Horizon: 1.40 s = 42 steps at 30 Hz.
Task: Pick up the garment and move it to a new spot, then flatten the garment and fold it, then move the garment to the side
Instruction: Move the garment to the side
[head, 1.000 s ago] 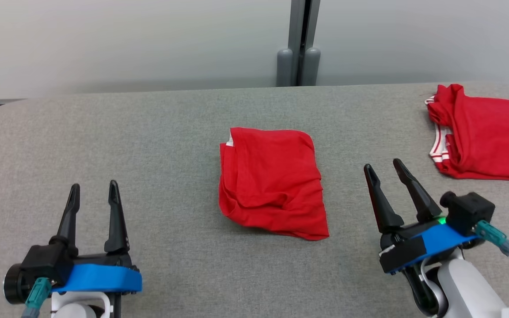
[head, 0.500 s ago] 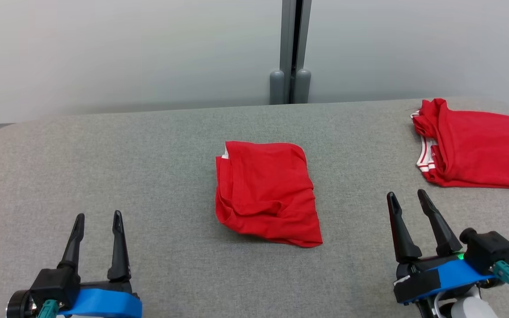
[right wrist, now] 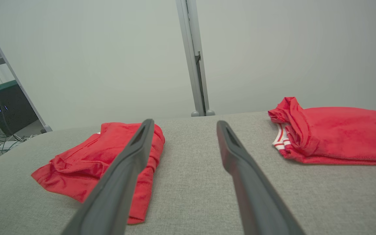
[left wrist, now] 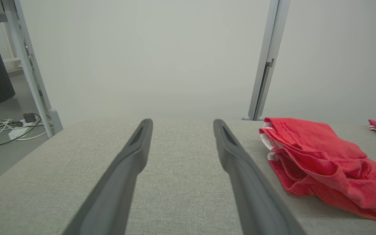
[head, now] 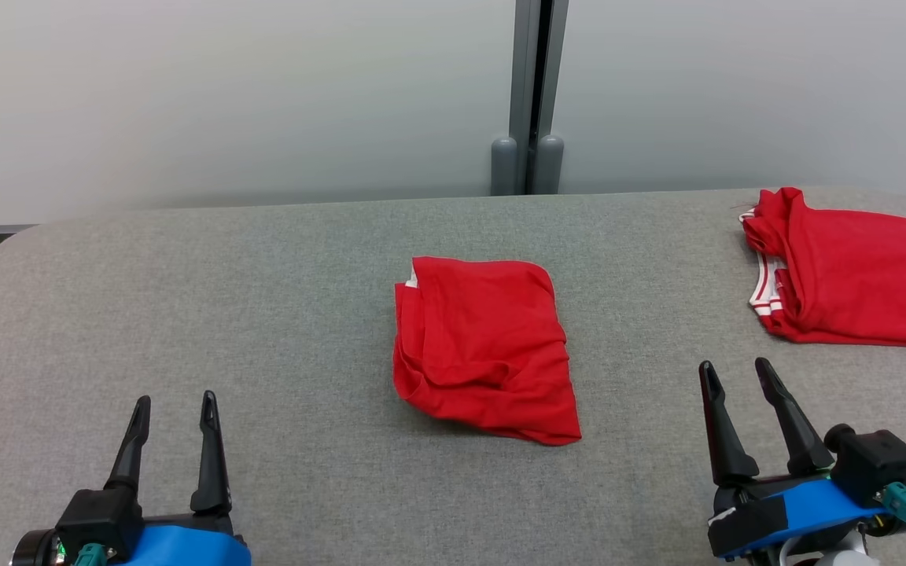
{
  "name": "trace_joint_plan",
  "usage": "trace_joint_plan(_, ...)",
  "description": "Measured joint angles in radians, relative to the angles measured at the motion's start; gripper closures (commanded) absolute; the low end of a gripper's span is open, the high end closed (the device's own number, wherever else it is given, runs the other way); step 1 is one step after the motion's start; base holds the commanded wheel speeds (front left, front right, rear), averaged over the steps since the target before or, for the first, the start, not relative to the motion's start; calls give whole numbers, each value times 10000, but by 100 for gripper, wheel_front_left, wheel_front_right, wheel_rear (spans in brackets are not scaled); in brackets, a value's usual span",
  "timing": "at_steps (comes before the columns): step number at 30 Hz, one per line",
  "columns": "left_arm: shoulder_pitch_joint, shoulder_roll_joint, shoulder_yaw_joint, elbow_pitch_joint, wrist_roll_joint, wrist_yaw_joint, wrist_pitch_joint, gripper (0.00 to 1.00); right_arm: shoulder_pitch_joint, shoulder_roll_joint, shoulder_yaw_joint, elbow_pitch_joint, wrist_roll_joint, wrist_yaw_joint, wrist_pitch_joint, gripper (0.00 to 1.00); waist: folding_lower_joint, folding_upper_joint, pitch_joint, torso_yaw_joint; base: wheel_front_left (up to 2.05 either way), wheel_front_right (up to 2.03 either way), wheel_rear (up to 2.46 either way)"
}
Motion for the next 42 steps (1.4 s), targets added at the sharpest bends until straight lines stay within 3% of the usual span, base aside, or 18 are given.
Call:
trace_joint_plan(6, -6, 17, -31, -46, -15, 44, 0, 0, -195, 33, 63, 65, -79, 0, 130, 0, 0, 0, 146, 0, 0, 0, 0)
trace_joint_plan(16, -593, -27, -336, -75, -90, 50, 0, 0, -2835, -194, 1028, 995, -268, 0, 663, 0, 0, 0, 659, 257, 0, 0, 0)
trace_joint_plan(25, -1101, -82, -512, -15, -207, 31, 0, 0, -4521, -313, 1361, 3124, -441, 0, 1172, 0, 0, 0, 1275, 888, 0, 0, 0)
trace_joint_plan(34, -1474, -151, -639, 75, -288, 29, 0, 0, -4971, -385, 1227, 5542, -439, 0, 995, 0, 1, 0, 1936, 1467, 0, 0, 0)
trace_joint_plan(42, -1636, -173, -648, 155, -291, 25, 0, 0, -5179, -136, 1716, 7177, -36, 0, 821, 0, 1, 0, 2174, 1598, 0, 0, 0)
